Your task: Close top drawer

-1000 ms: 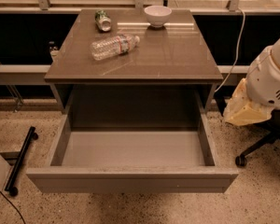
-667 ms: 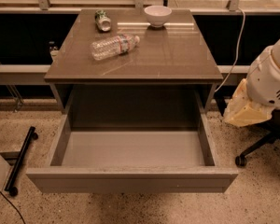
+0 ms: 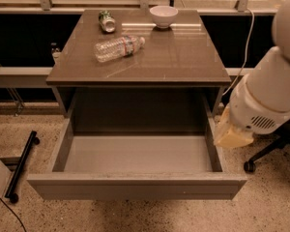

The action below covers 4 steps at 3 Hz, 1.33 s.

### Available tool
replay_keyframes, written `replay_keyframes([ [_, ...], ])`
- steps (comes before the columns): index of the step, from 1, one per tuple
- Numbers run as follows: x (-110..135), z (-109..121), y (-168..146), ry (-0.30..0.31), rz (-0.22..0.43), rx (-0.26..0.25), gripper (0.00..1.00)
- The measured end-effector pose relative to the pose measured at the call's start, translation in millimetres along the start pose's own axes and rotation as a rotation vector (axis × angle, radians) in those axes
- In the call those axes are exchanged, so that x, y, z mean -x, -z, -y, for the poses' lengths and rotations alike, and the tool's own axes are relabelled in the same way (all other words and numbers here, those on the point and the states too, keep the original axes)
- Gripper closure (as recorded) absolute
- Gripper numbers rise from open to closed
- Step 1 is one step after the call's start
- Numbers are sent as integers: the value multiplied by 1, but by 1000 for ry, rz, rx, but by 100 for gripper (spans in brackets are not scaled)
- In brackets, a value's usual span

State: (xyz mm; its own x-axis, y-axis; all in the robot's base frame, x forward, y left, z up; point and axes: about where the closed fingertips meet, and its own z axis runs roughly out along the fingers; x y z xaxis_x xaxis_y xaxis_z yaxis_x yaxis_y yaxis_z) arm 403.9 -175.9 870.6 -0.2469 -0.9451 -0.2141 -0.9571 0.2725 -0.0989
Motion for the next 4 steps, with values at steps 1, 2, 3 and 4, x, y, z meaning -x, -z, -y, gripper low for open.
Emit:
replay_keyframes([
  [1,4,-16,-41,-24,-36,49,100],
  [2,-4,-31,-80,-80,-26,110,100],
  [3,-15,-46,-111,-146,1,166,100],
  [4,-25,-57,-147,-211,60,213,100],
])
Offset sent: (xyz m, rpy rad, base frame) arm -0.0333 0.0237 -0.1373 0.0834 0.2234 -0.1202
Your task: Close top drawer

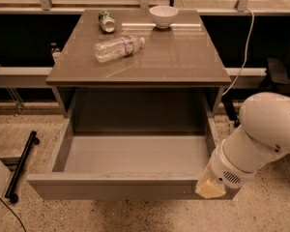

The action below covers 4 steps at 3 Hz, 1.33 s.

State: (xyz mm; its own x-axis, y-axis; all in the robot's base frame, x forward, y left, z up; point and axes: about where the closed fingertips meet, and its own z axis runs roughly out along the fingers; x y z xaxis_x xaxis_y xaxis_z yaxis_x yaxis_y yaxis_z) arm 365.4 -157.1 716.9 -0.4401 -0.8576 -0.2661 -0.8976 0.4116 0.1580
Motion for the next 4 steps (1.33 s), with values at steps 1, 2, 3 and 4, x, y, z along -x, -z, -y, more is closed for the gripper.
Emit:
replay_keyframes([
  [1,-7,11,-28,-60,87,24,100],
  [2,-11,31,-41,-92,152,18,100],
  [3,-11,31,-41,-92,152,18,100],
  [4,-10,36,-49,-121,155,-34,100],
])
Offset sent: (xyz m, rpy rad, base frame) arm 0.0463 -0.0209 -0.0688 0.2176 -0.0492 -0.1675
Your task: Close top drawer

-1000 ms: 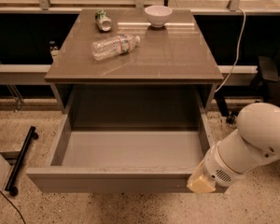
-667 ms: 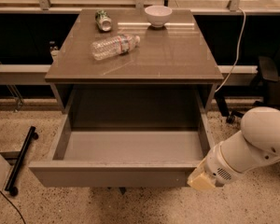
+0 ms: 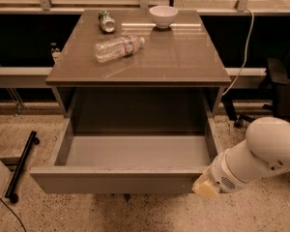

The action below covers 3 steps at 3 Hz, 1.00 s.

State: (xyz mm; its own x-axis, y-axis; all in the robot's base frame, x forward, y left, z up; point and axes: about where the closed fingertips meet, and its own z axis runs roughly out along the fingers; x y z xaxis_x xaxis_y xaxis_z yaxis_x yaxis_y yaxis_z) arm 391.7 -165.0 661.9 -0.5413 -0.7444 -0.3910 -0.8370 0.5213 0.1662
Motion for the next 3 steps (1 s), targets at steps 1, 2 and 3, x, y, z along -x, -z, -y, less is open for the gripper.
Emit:
replay_keyframes([
  [1,10,9,-10,11,25,-55,100],
  [2,10,9,-10,11,25,-55,100],
  [3,30,26,-14,37,70,-122,100],
])
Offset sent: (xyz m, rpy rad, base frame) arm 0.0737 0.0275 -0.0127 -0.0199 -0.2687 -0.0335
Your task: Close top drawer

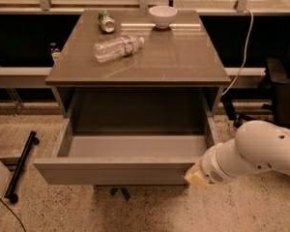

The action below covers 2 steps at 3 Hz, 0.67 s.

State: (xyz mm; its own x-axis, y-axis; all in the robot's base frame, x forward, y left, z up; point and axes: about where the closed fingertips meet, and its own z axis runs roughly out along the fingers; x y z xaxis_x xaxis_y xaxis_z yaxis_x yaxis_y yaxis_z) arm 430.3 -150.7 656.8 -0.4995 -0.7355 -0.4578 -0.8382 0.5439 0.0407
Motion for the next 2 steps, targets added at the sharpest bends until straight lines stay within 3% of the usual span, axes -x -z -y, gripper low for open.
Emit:
replay_keyframes([
  [1,5,4,-2,7,12,-18,100],
  [2,33,27,-4,28,47,-89,100],
])
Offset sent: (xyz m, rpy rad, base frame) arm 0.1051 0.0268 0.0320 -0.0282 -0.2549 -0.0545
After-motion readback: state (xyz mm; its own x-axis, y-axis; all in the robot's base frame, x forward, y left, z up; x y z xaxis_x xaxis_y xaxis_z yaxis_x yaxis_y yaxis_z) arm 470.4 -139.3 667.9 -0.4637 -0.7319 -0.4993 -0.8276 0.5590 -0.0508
